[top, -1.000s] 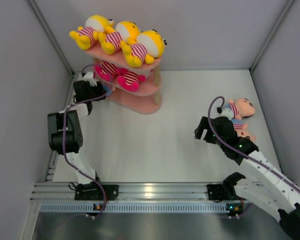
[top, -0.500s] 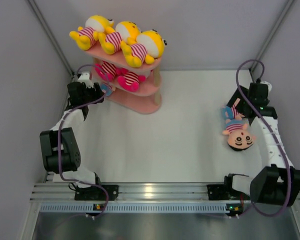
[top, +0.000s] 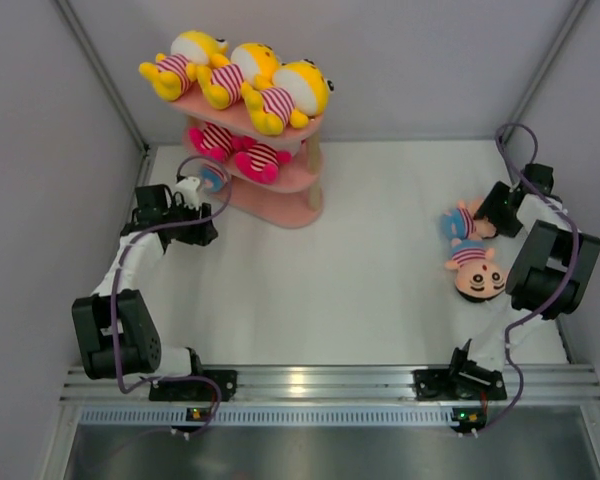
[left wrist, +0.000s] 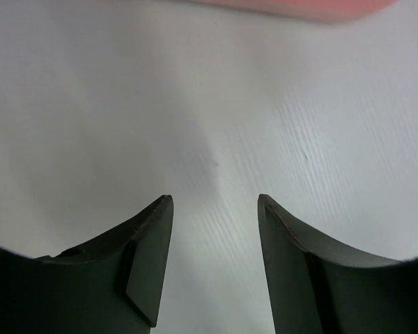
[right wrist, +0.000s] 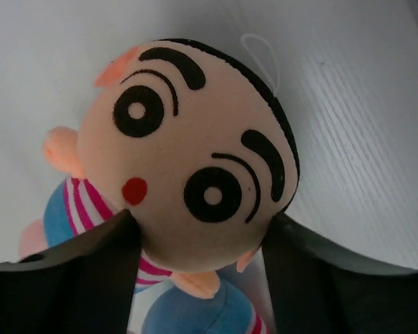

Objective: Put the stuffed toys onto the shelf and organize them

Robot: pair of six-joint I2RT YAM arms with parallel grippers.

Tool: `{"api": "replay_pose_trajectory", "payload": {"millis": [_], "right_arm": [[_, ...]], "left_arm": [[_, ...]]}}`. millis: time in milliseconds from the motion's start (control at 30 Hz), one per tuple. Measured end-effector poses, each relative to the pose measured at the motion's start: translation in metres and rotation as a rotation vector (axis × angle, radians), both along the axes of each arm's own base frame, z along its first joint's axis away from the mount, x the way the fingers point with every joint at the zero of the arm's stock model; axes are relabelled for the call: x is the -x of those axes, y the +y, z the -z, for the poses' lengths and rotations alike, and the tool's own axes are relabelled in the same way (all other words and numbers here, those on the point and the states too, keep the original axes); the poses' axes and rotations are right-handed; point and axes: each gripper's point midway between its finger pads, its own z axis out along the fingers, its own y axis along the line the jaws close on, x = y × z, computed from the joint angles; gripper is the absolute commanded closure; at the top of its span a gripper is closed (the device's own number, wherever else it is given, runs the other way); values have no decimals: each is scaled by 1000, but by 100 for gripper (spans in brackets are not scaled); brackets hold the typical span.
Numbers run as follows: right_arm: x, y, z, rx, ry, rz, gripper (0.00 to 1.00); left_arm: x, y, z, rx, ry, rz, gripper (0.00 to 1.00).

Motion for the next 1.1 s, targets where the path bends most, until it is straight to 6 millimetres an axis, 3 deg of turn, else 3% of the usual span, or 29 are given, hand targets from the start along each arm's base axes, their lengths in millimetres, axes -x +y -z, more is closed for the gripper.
{"api": "replay_pose_trajectory", "payload": {"millis": [67,100,233,333,433,600,700,767,833,967,1100], "right_arm": [[-4,3,7,-20,-5,-20,93],[-7,5,6,-28,-16,-24,100],[-11,11,-3,-39,-50,-37,100],[-6,28,-14,-20,-57,-52,100],[1,78,-42,-14,-110,-120,100],[31,206,-126,-69,-341,-333,100],[57,267,-157,-120,-437,-428,100],[74,297,-159,-167,-461,-466,100],[93,319,-145,-204,-435,-483,100],[119,347,-115,-238,-370,-487,100],[134,376,-112,-289,-365,-511,100]], "left_arm": [[19,-9,7,16,75,59,44],[26,-13,7,21,103,85,45],[41,-28,2,16,151,177,48],[53,-43,6,-5,187,245,48],[73,-70,11,-23,238,353,48],[106,-106,16,-49,313,508,47],[117,-121,13,-89,315,568,43],[123,-137,5,-112,291,625,37],[129,-158,-8,-126,249,691,33],[136,-193,-42,-141,135,781,30],[145,-217,-70,-166,0,831,25]]}}
